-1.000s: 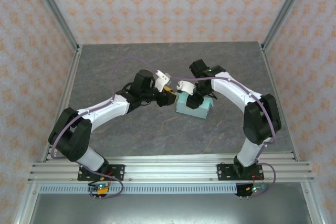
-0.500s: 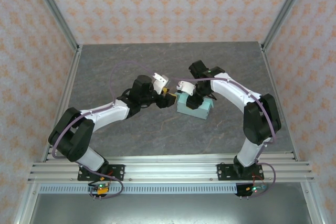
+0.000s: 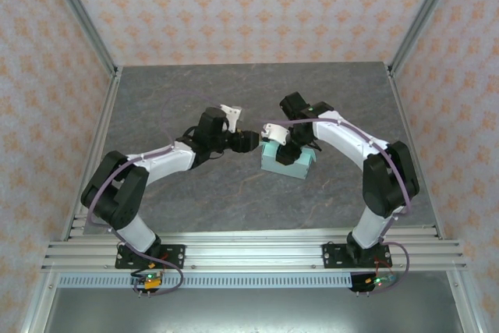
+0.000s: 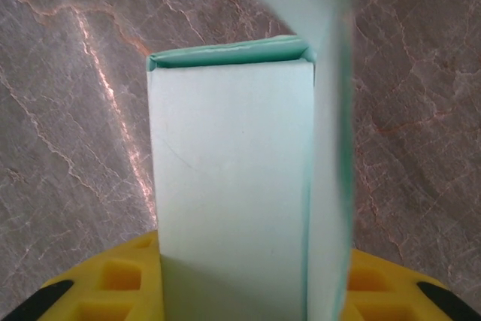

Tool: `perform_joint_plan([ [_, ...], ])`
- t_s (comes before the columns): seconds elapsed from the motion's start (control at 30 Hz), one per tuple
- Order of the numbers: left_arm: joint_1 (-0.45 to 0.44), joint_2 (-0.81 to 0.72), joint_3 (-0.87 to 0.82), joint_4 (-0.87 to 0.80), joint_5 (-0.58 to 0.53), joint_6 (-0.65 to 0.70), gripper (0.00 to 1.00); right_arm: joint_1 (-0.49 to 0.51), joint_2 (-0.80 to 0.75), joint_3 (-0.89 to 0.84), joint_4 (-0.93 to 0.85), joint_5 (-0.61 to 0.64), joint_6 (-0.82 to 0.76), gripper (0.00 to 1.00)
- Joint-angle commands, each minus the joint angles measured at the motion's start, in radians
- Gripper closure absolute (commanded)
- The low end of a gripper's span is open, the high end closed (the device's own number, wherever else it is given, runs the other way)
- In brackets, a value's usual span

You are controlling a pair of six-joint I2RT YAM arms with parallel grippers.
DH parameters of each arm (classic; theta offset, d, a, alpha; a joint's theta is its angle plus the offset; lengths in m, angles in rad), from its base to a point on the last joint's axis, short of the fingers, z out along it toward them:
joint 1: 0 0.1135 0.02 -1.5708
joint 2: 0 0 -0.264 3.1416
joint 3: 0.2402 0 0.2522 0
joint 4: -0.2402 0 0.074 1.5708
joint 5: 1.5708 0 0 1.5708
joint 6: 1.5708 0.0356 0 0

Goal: Fold the paper box

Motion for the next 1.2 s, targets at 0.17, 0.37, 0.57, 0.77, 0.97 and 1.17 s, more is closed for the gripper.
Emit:
perform_joint_plan([
  [0.17, -0.014, 0.009, -0.023, 0.038, 0.084, -0.048, 0.30, 0.008, -0.018, -0.007, -0.001, 0.001, -0.016, 0.65],
  [0.37, -0.024, 0.034, -0.028, 0.062, 0.100, -0.063, 0.30, 0.008, -0.010, -0.008, 0.012, -0.012, -0.010, 0.65],
  [0.57, -0.025, 0.062, -0.040, 0.126, 0.137, -0.110, 0.31, 0.008, -0.007, -0.011, 0.018, -0.030, -0.027, 0.63],
  [0.77, -0.027, 0.042, -0.023, 0.077, 0.148, -0.082, 0.31, 0.012, 0.015, 0.008, 0.006, -0.031, -0.029, 0.62],
  [0.97, -0.020, 0.085, -0.050, 0.063, 0.104, -0.023, 0.31, 0.031, -0.016, -0.043, 0.056, 0.034, -0.076, 0.65],
  [1.17, -0.012, 0.092, -0.063, 0.098, 0.108, -0.035, 0.32, 0.036, -0.026, -0.063, 0.088, 0.080, -0.108, 0.65],
])
